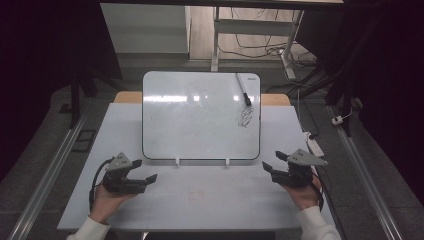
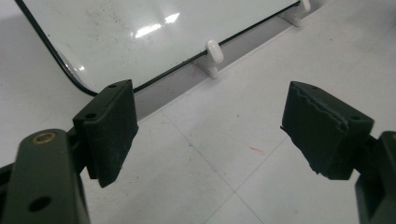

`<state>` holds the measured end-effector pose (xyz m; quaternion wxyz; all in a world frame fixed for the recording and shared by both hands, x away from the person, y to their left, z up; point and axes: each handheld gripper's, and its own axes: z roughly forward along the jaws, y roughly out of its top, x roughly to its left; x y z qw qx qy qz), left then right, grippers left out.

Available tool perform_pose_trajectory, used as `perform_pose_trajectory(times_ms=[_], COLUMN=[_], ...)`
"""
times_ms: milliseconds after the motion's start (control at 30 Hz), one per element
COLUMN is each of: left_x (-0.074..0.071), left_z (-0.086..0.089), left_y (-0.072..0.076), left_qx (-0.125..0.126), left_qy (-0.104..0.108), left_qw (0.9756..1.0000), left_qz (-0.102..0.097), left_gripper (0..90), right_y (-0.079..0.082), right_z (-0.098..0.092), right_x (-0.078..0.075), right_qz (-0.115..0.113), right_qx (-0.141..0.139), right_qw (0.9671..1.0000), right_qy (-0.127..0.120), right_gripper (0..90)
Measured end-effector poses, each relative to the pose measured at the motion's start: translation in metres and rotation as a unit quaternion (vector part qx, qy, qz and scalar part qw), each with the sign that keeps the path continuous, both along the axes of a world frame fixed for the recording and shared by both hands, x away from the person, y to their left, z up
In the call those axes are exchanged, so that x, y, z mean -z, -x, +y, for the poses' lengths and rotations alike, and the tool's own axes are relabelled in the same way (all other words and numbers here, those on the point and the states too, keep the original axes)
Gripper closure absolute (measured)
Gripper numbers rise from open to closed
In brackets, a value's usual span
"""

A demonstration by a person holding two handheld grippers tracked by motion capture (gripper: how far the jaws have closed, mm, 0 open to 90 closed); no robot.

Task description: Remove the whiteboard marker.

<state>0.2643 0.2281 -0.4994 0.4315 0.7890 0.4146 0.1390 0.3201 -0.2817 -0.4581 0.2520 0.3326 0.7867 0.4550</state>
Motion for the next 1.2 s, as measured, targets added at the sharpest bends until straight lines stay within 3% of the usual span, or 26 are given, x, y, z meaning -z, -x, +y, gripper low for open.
perform_pose_trajectory(times_ms=[67, 100, 133, 300, 467, 500, 567, 667, 867, 1200], left_x=[0.001, 0.001, 0.001, 0.001, 0.001, 0.001, 0.001, 0.002, 0.003, 0.004], left_z=[0.0, 0.0, 0.001, 0.001, 0.0, 0.0, -0.001, -0.003, -0.004, -0.001], left_y=[-0.001, 0.0, 0.0, 0.001, 0.002, 0.001, 0.001, 0.0, 0.0, -0.001], left_qx=[0.001, 0.001, 0.002, 0.006, 0.008, 0.008, 0.008, 0.01, 0.011, 0.009], left_qy=[-0.003, -0.003, -0.003, -0.001, -0.001, -0.001, -0.003, -0.006, -0.01, -0.007], left_qw=[1.0, 1.0, 1.0, 1.0, 1.0, 1.0, 1.0, 0.9999, 0.9999, 0.9999], left_qz=[0.002, 0.002, 0.002, 0.0, -0.001, 0.0, 0.001, 0.003, 0.004, 0.004], left_gripper=[19.5, 19.6, 19.6, 19.6, 19.6, 19.6, 19.6, 19.5, 19.3, 19.1], right_y=[-0.004, -0.013, -0.013, -0.047, -0.067, -0.078, -0.084, -0.108, -0.138, -0.172], right_z=[0.003, 0.009, 0.009, 0.031, 0.048, 0.057, 0.06, 0.073, 0.092, 0.126], right_x=[-0.006, -0.019, -0.019, -0.062, -0.08, -0.087, -0.09, -0.099, -0.11, -0.115], right_qz=[-0.004, -0.009, -0.009, -0.026, -0.028, -0.03, -0.03, -0.028, -0.028, -0.038], right_qx=[-0.001, 0.002, 0.002, 0.01, 0.016, 0.018, 0.021, 0.035, 0.055, 0.061], right_qw=[1.0, 1.0, 1.0, 0.9994, 0.9993, 0.9993, 0.9993, 0.9989, 0.9974, 0.9947], right_qy=[0.003, -0.001, -0.001, -0.02, -0.021, -0.014, -0.007, 0.013, 0.037, 0.074], right_gripper=[35.2, 35.2, 35.2, 35.5, 35.7, 36.1, 36.7, 38.6, 42.1, 50.3])
